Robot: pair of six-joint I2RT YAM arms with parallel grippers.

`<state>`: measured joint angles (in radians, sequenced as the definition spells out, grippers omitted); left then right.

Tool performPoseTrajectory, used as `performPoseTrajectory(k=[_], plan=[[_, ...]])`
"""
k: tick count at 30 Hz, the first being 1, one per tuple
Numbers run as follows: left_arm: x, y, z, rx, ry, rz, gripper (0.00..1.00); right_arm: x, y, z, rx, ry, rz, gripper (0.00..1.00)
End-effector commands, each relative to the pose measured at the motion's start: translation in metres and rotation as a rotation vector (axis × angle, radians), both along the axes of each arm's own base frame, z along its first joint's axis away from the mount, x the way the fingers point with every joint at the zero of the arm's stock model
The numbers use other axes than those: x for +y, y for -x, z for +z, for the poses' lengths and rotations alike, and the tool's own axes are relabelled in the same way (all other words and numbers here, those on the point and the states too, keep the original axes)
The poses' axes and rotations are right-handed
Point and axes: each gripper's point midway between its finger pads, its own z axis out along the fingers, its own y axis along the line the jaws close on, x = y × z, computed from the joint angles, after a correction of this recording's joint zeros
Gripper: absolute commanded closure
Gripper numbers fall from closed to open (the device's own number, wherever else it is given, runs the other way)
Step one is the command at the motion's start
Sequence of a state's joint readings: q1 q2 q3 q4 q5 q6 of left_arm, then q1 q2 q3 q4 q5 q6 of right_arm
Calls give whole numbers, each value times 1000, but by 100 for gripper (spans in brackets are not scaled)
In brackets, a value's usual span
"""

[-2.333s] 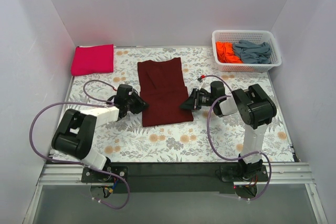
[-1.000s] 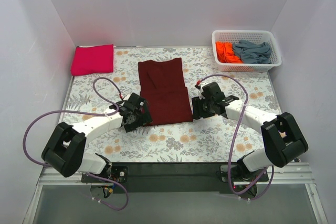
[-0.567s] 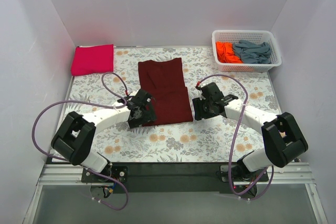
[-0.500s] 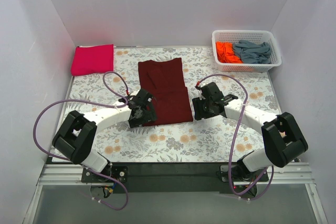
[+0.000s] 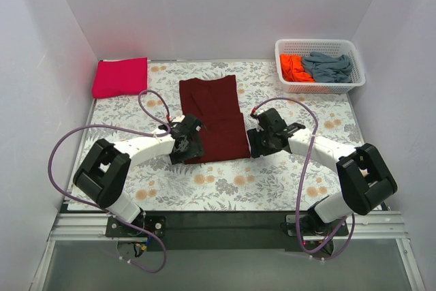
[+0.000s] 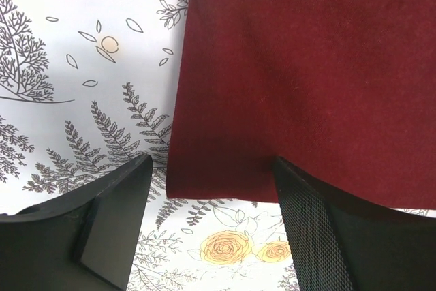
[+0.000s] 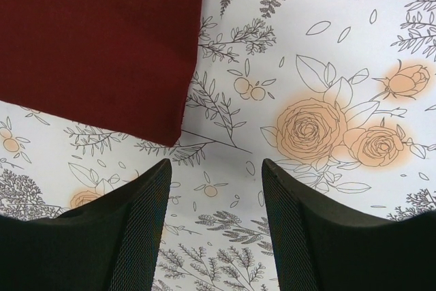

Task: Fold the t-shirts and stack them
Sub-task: Fold the tshirt

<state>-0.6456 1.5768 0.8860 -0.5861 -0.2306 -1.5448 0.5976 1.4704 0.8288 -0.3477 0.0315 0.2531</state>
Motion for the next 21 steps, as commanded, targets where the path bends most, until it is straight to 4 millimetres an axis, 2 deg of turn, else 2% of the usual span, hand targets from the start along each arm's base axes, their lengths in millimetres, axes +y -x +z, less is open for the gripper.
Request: performPoseTrajectory(k=[1, 4, 7, 14, 21], plan=[[6, 3, 8, -10, -16, 18, 30, 8, -10, 13, -42, -5, 13, 38], [7, 3, 21, -36, -3, 17, 32, 11, -10, 15, -45, -8, 18, 38], [10, 5, 21, -33, -13, 17, 37, 12, -10, 15, -44, -12, 17, 38], [12, 14, -7, 43, -43, 13, 39, 18, -6, 12, -32, -11, 33, 38], [18, 25, -29, 103, -78, 15, 52, 24, -4, 12, -30, -8, 32, 38]])
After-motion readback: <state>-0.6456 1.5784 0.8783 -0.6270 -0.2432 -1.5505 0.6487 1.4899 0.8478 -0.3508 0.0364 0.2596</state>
